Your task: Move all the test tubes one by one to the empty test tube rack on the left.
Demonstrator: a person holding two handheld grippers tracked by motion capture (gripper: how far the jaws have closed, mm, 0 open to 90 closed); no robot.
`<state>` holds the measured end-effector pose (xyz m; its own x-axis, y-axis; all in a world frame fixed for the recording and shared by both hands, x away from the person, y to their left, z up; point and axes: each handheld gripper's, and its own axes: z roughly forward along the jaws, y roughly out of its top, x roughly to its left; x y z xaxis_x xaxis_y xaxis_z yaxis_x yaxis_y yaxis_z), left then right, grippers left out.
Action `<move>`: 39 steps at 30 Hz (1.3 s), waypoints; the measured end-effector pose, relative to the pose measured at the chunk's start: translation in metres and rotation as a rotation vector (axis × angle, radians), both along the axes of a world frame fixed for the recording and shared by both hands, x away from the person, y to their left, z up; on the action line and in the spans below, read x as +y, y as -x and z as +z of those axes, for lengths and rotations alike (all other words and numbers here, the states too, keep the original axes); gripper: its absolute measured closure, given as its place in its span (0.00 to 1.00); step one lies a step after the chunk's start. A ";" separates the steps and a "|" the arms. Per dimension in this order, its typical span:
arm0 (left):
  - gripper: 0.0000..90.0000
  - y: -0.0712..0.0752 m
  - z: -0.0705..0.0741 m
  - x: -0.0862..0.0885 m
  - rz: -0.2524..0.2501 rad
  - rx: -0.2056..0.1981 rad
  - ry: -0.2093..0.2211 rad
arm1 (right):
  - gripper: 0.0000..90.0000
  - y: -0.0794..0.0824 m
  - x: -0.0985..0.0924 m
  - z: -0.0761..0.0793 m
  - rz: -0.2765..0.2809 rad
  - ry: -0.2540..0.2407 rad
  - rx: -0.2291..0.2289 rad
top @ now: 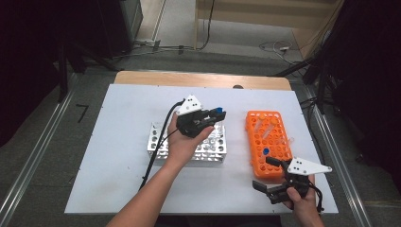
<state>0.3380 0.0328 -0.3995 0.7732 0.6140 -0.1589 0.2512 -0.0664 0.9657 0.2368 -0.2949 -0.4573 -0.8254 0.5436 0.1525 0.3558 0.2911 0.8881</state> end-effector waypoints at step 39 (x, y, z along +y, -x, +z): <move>0.68 -0.019 -0.024 -0.014 0.045 0.112 -0.166 | 0.00 -0.007 -0.009 -0.003 -0.053 -0.006 0.010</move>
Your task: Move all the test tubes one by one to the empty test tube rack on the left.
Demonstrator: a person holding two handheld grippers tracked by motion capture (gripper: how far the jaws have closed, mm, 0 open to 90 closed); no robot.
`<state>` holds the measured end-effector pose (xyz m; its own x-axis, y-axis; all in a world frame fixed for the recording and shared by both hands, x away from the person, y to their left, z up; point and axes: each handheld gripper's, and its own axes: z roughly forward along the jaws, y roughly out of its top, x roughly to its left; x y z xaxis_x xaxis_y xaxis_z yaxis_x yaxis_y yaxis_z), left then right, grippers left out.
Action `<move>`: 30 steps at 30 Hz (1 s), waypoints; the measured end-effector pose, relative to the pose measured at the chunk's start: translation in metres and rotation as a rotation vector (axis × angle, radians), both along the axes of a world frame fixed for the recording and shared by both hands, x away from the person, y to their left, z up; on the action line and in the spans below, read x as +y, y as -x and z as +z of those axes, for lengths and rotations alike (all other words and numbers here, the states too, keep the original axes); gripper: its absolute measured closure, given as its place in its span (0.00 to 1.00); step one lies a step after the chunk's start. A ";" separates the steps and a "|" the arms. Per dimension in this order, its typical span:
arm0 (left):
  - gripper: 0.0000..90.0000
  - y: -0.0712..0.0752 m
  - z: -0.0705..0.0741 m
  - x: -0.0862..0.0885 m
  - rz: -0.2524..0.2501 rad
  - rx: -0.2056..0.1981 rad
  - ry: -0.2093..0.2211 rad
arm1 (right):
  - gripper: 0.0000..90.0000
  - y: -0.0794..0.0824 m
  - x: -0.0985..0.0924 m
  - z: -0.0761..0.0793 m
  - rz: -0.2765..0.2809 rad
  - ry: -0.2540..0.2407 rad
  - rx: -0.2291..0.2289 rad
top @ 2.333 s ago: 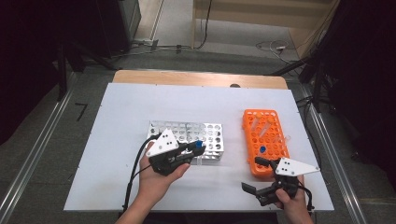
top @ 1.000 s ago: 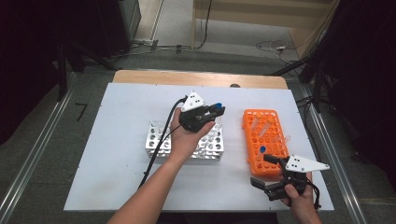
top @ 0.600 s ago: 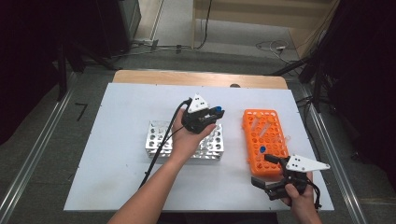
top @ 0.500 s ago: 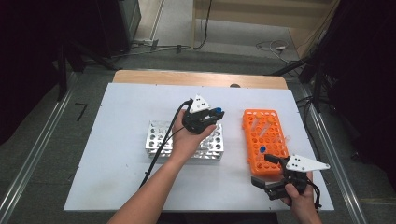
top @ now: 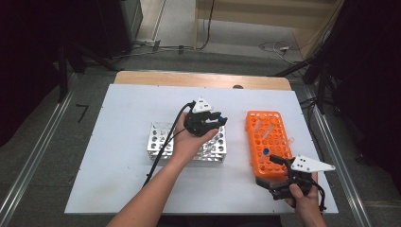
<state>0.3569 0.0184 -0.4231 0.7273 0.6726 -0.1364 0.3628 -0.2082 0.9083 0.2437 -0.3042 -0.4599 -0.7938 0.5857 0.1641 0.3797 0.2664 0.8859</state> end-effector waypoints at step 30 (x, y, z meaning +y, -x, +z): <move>0.00 0.107 0.003 0.076 -0.012 -0.023 0.166 | 0.40 -0.028 0.000 -0.014 -0.194 0.085 0.047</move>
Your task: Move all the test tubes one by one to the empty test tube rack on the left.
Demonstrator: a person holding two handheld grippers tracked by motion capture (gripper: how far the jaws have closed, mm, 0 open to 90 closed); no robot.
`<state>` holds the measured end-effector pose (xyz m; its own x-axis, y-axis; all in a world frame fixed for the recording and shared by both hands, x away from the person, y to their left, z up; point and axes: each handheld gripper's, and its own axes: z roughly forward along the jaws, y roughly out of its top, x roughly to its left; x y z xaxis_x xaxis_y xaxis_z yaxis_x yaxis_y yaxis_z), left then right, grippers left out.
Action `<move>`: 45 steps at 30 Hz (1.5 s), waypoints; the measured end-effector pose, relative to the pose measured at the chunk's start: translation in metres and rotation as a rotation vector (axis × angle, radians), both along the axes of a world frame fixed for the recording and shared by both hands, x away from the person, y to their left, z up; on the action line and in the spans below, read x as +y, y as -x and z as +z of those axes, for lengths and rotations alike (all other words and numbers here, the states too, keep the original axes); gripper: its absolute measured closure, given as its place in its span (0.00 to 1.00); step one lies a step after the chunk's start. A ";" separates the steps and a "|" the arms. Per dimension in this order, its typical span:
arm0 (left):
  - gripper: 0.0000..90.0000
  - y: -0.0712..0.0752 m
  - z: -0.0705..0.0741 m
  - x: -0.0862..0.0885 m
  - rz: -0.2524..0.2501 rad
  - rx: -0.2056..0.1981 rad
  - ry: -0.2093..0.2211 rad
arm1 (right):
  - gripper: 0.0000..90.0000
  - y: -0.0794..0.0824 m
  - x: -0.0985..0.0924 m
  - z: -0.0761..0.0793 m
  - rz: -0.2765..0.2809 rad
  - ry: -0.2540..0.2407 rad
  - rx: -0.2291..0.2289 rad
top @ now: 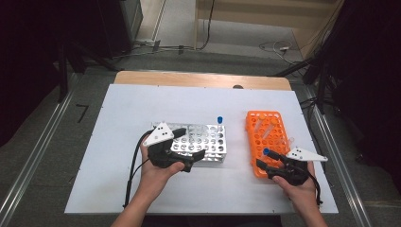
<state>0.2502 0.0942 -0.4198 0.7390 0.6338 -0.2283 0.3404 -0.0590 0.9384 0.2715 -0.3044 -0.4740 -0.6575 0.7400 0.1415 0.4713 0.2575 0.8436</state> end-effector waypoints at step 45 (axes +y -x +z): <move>0.00 0.022 -0.018 0.023 0.026 0.009 -0.033 | 0.83 0.016 0.001 0.019 -0.079 0.020 -0.133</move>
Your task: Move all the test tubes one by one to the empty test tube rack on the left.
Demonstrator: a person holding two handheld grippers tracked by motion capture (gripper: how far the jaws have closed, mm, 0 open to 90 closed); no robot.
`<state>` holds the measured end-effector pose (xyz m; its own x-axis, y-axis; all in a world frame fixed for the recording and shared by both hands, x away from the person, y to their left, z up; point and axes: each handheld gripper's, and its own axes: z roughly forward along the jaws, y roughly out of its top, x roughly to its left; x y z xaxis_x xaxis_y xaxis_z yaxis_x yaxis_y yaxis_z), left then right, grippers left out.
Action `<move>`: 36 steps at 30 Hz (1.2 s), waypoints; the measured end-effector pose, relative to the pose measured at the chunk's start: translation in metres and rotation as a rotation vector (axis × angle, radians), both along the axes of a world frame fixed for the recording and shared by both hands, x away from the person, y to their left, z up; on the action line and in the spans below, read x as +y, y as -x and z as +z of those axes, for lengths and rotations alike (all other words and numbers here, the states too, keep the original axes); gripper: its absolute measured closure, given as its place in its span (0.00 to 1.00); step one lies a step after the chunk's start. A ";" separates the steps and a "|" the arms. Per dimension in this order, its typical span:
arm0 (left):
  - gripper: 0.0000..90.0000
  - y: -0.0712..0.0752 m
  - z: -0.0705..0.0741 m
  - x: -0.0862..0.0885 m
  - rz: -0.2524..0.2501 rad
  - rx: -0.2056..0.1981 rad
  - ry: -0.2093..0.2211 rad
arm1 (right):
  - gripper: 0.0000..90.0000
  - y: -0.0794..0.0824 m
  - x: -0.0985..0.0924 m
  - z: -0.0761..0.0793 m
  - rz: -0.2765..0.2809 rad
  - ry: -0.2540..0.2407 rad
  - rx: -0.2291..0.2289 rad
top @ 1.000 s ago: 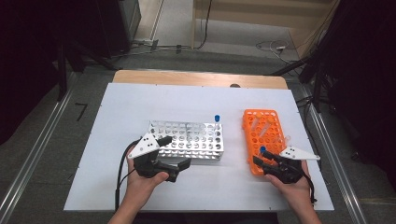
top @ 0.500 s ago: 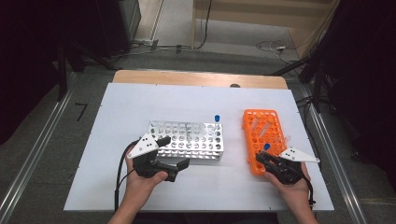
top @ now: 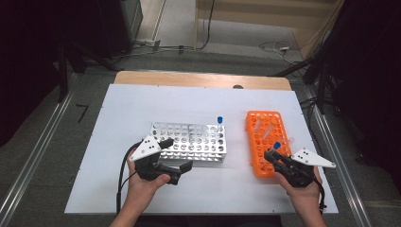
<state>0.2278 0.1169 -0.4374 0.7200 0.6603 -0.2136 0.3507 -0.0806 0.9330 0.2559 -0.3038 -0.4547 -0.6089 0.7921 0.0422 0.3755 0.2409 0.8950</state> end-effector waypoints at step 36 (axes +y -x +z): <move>0.09 0.013 0.004 -0.045 -0.114 -0.015 0.003 | 0.83 0.029 0.090 -0.005 0.323 -0.040 0.069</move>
<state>0.2146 0.0717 -0.4329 0.7934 0.5736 -0.2038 0.3253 -0.1165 0.9384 0.2268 -0.2142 -0.4593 -0.8230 0.5554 0.1192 0.3455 0.3229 0.8811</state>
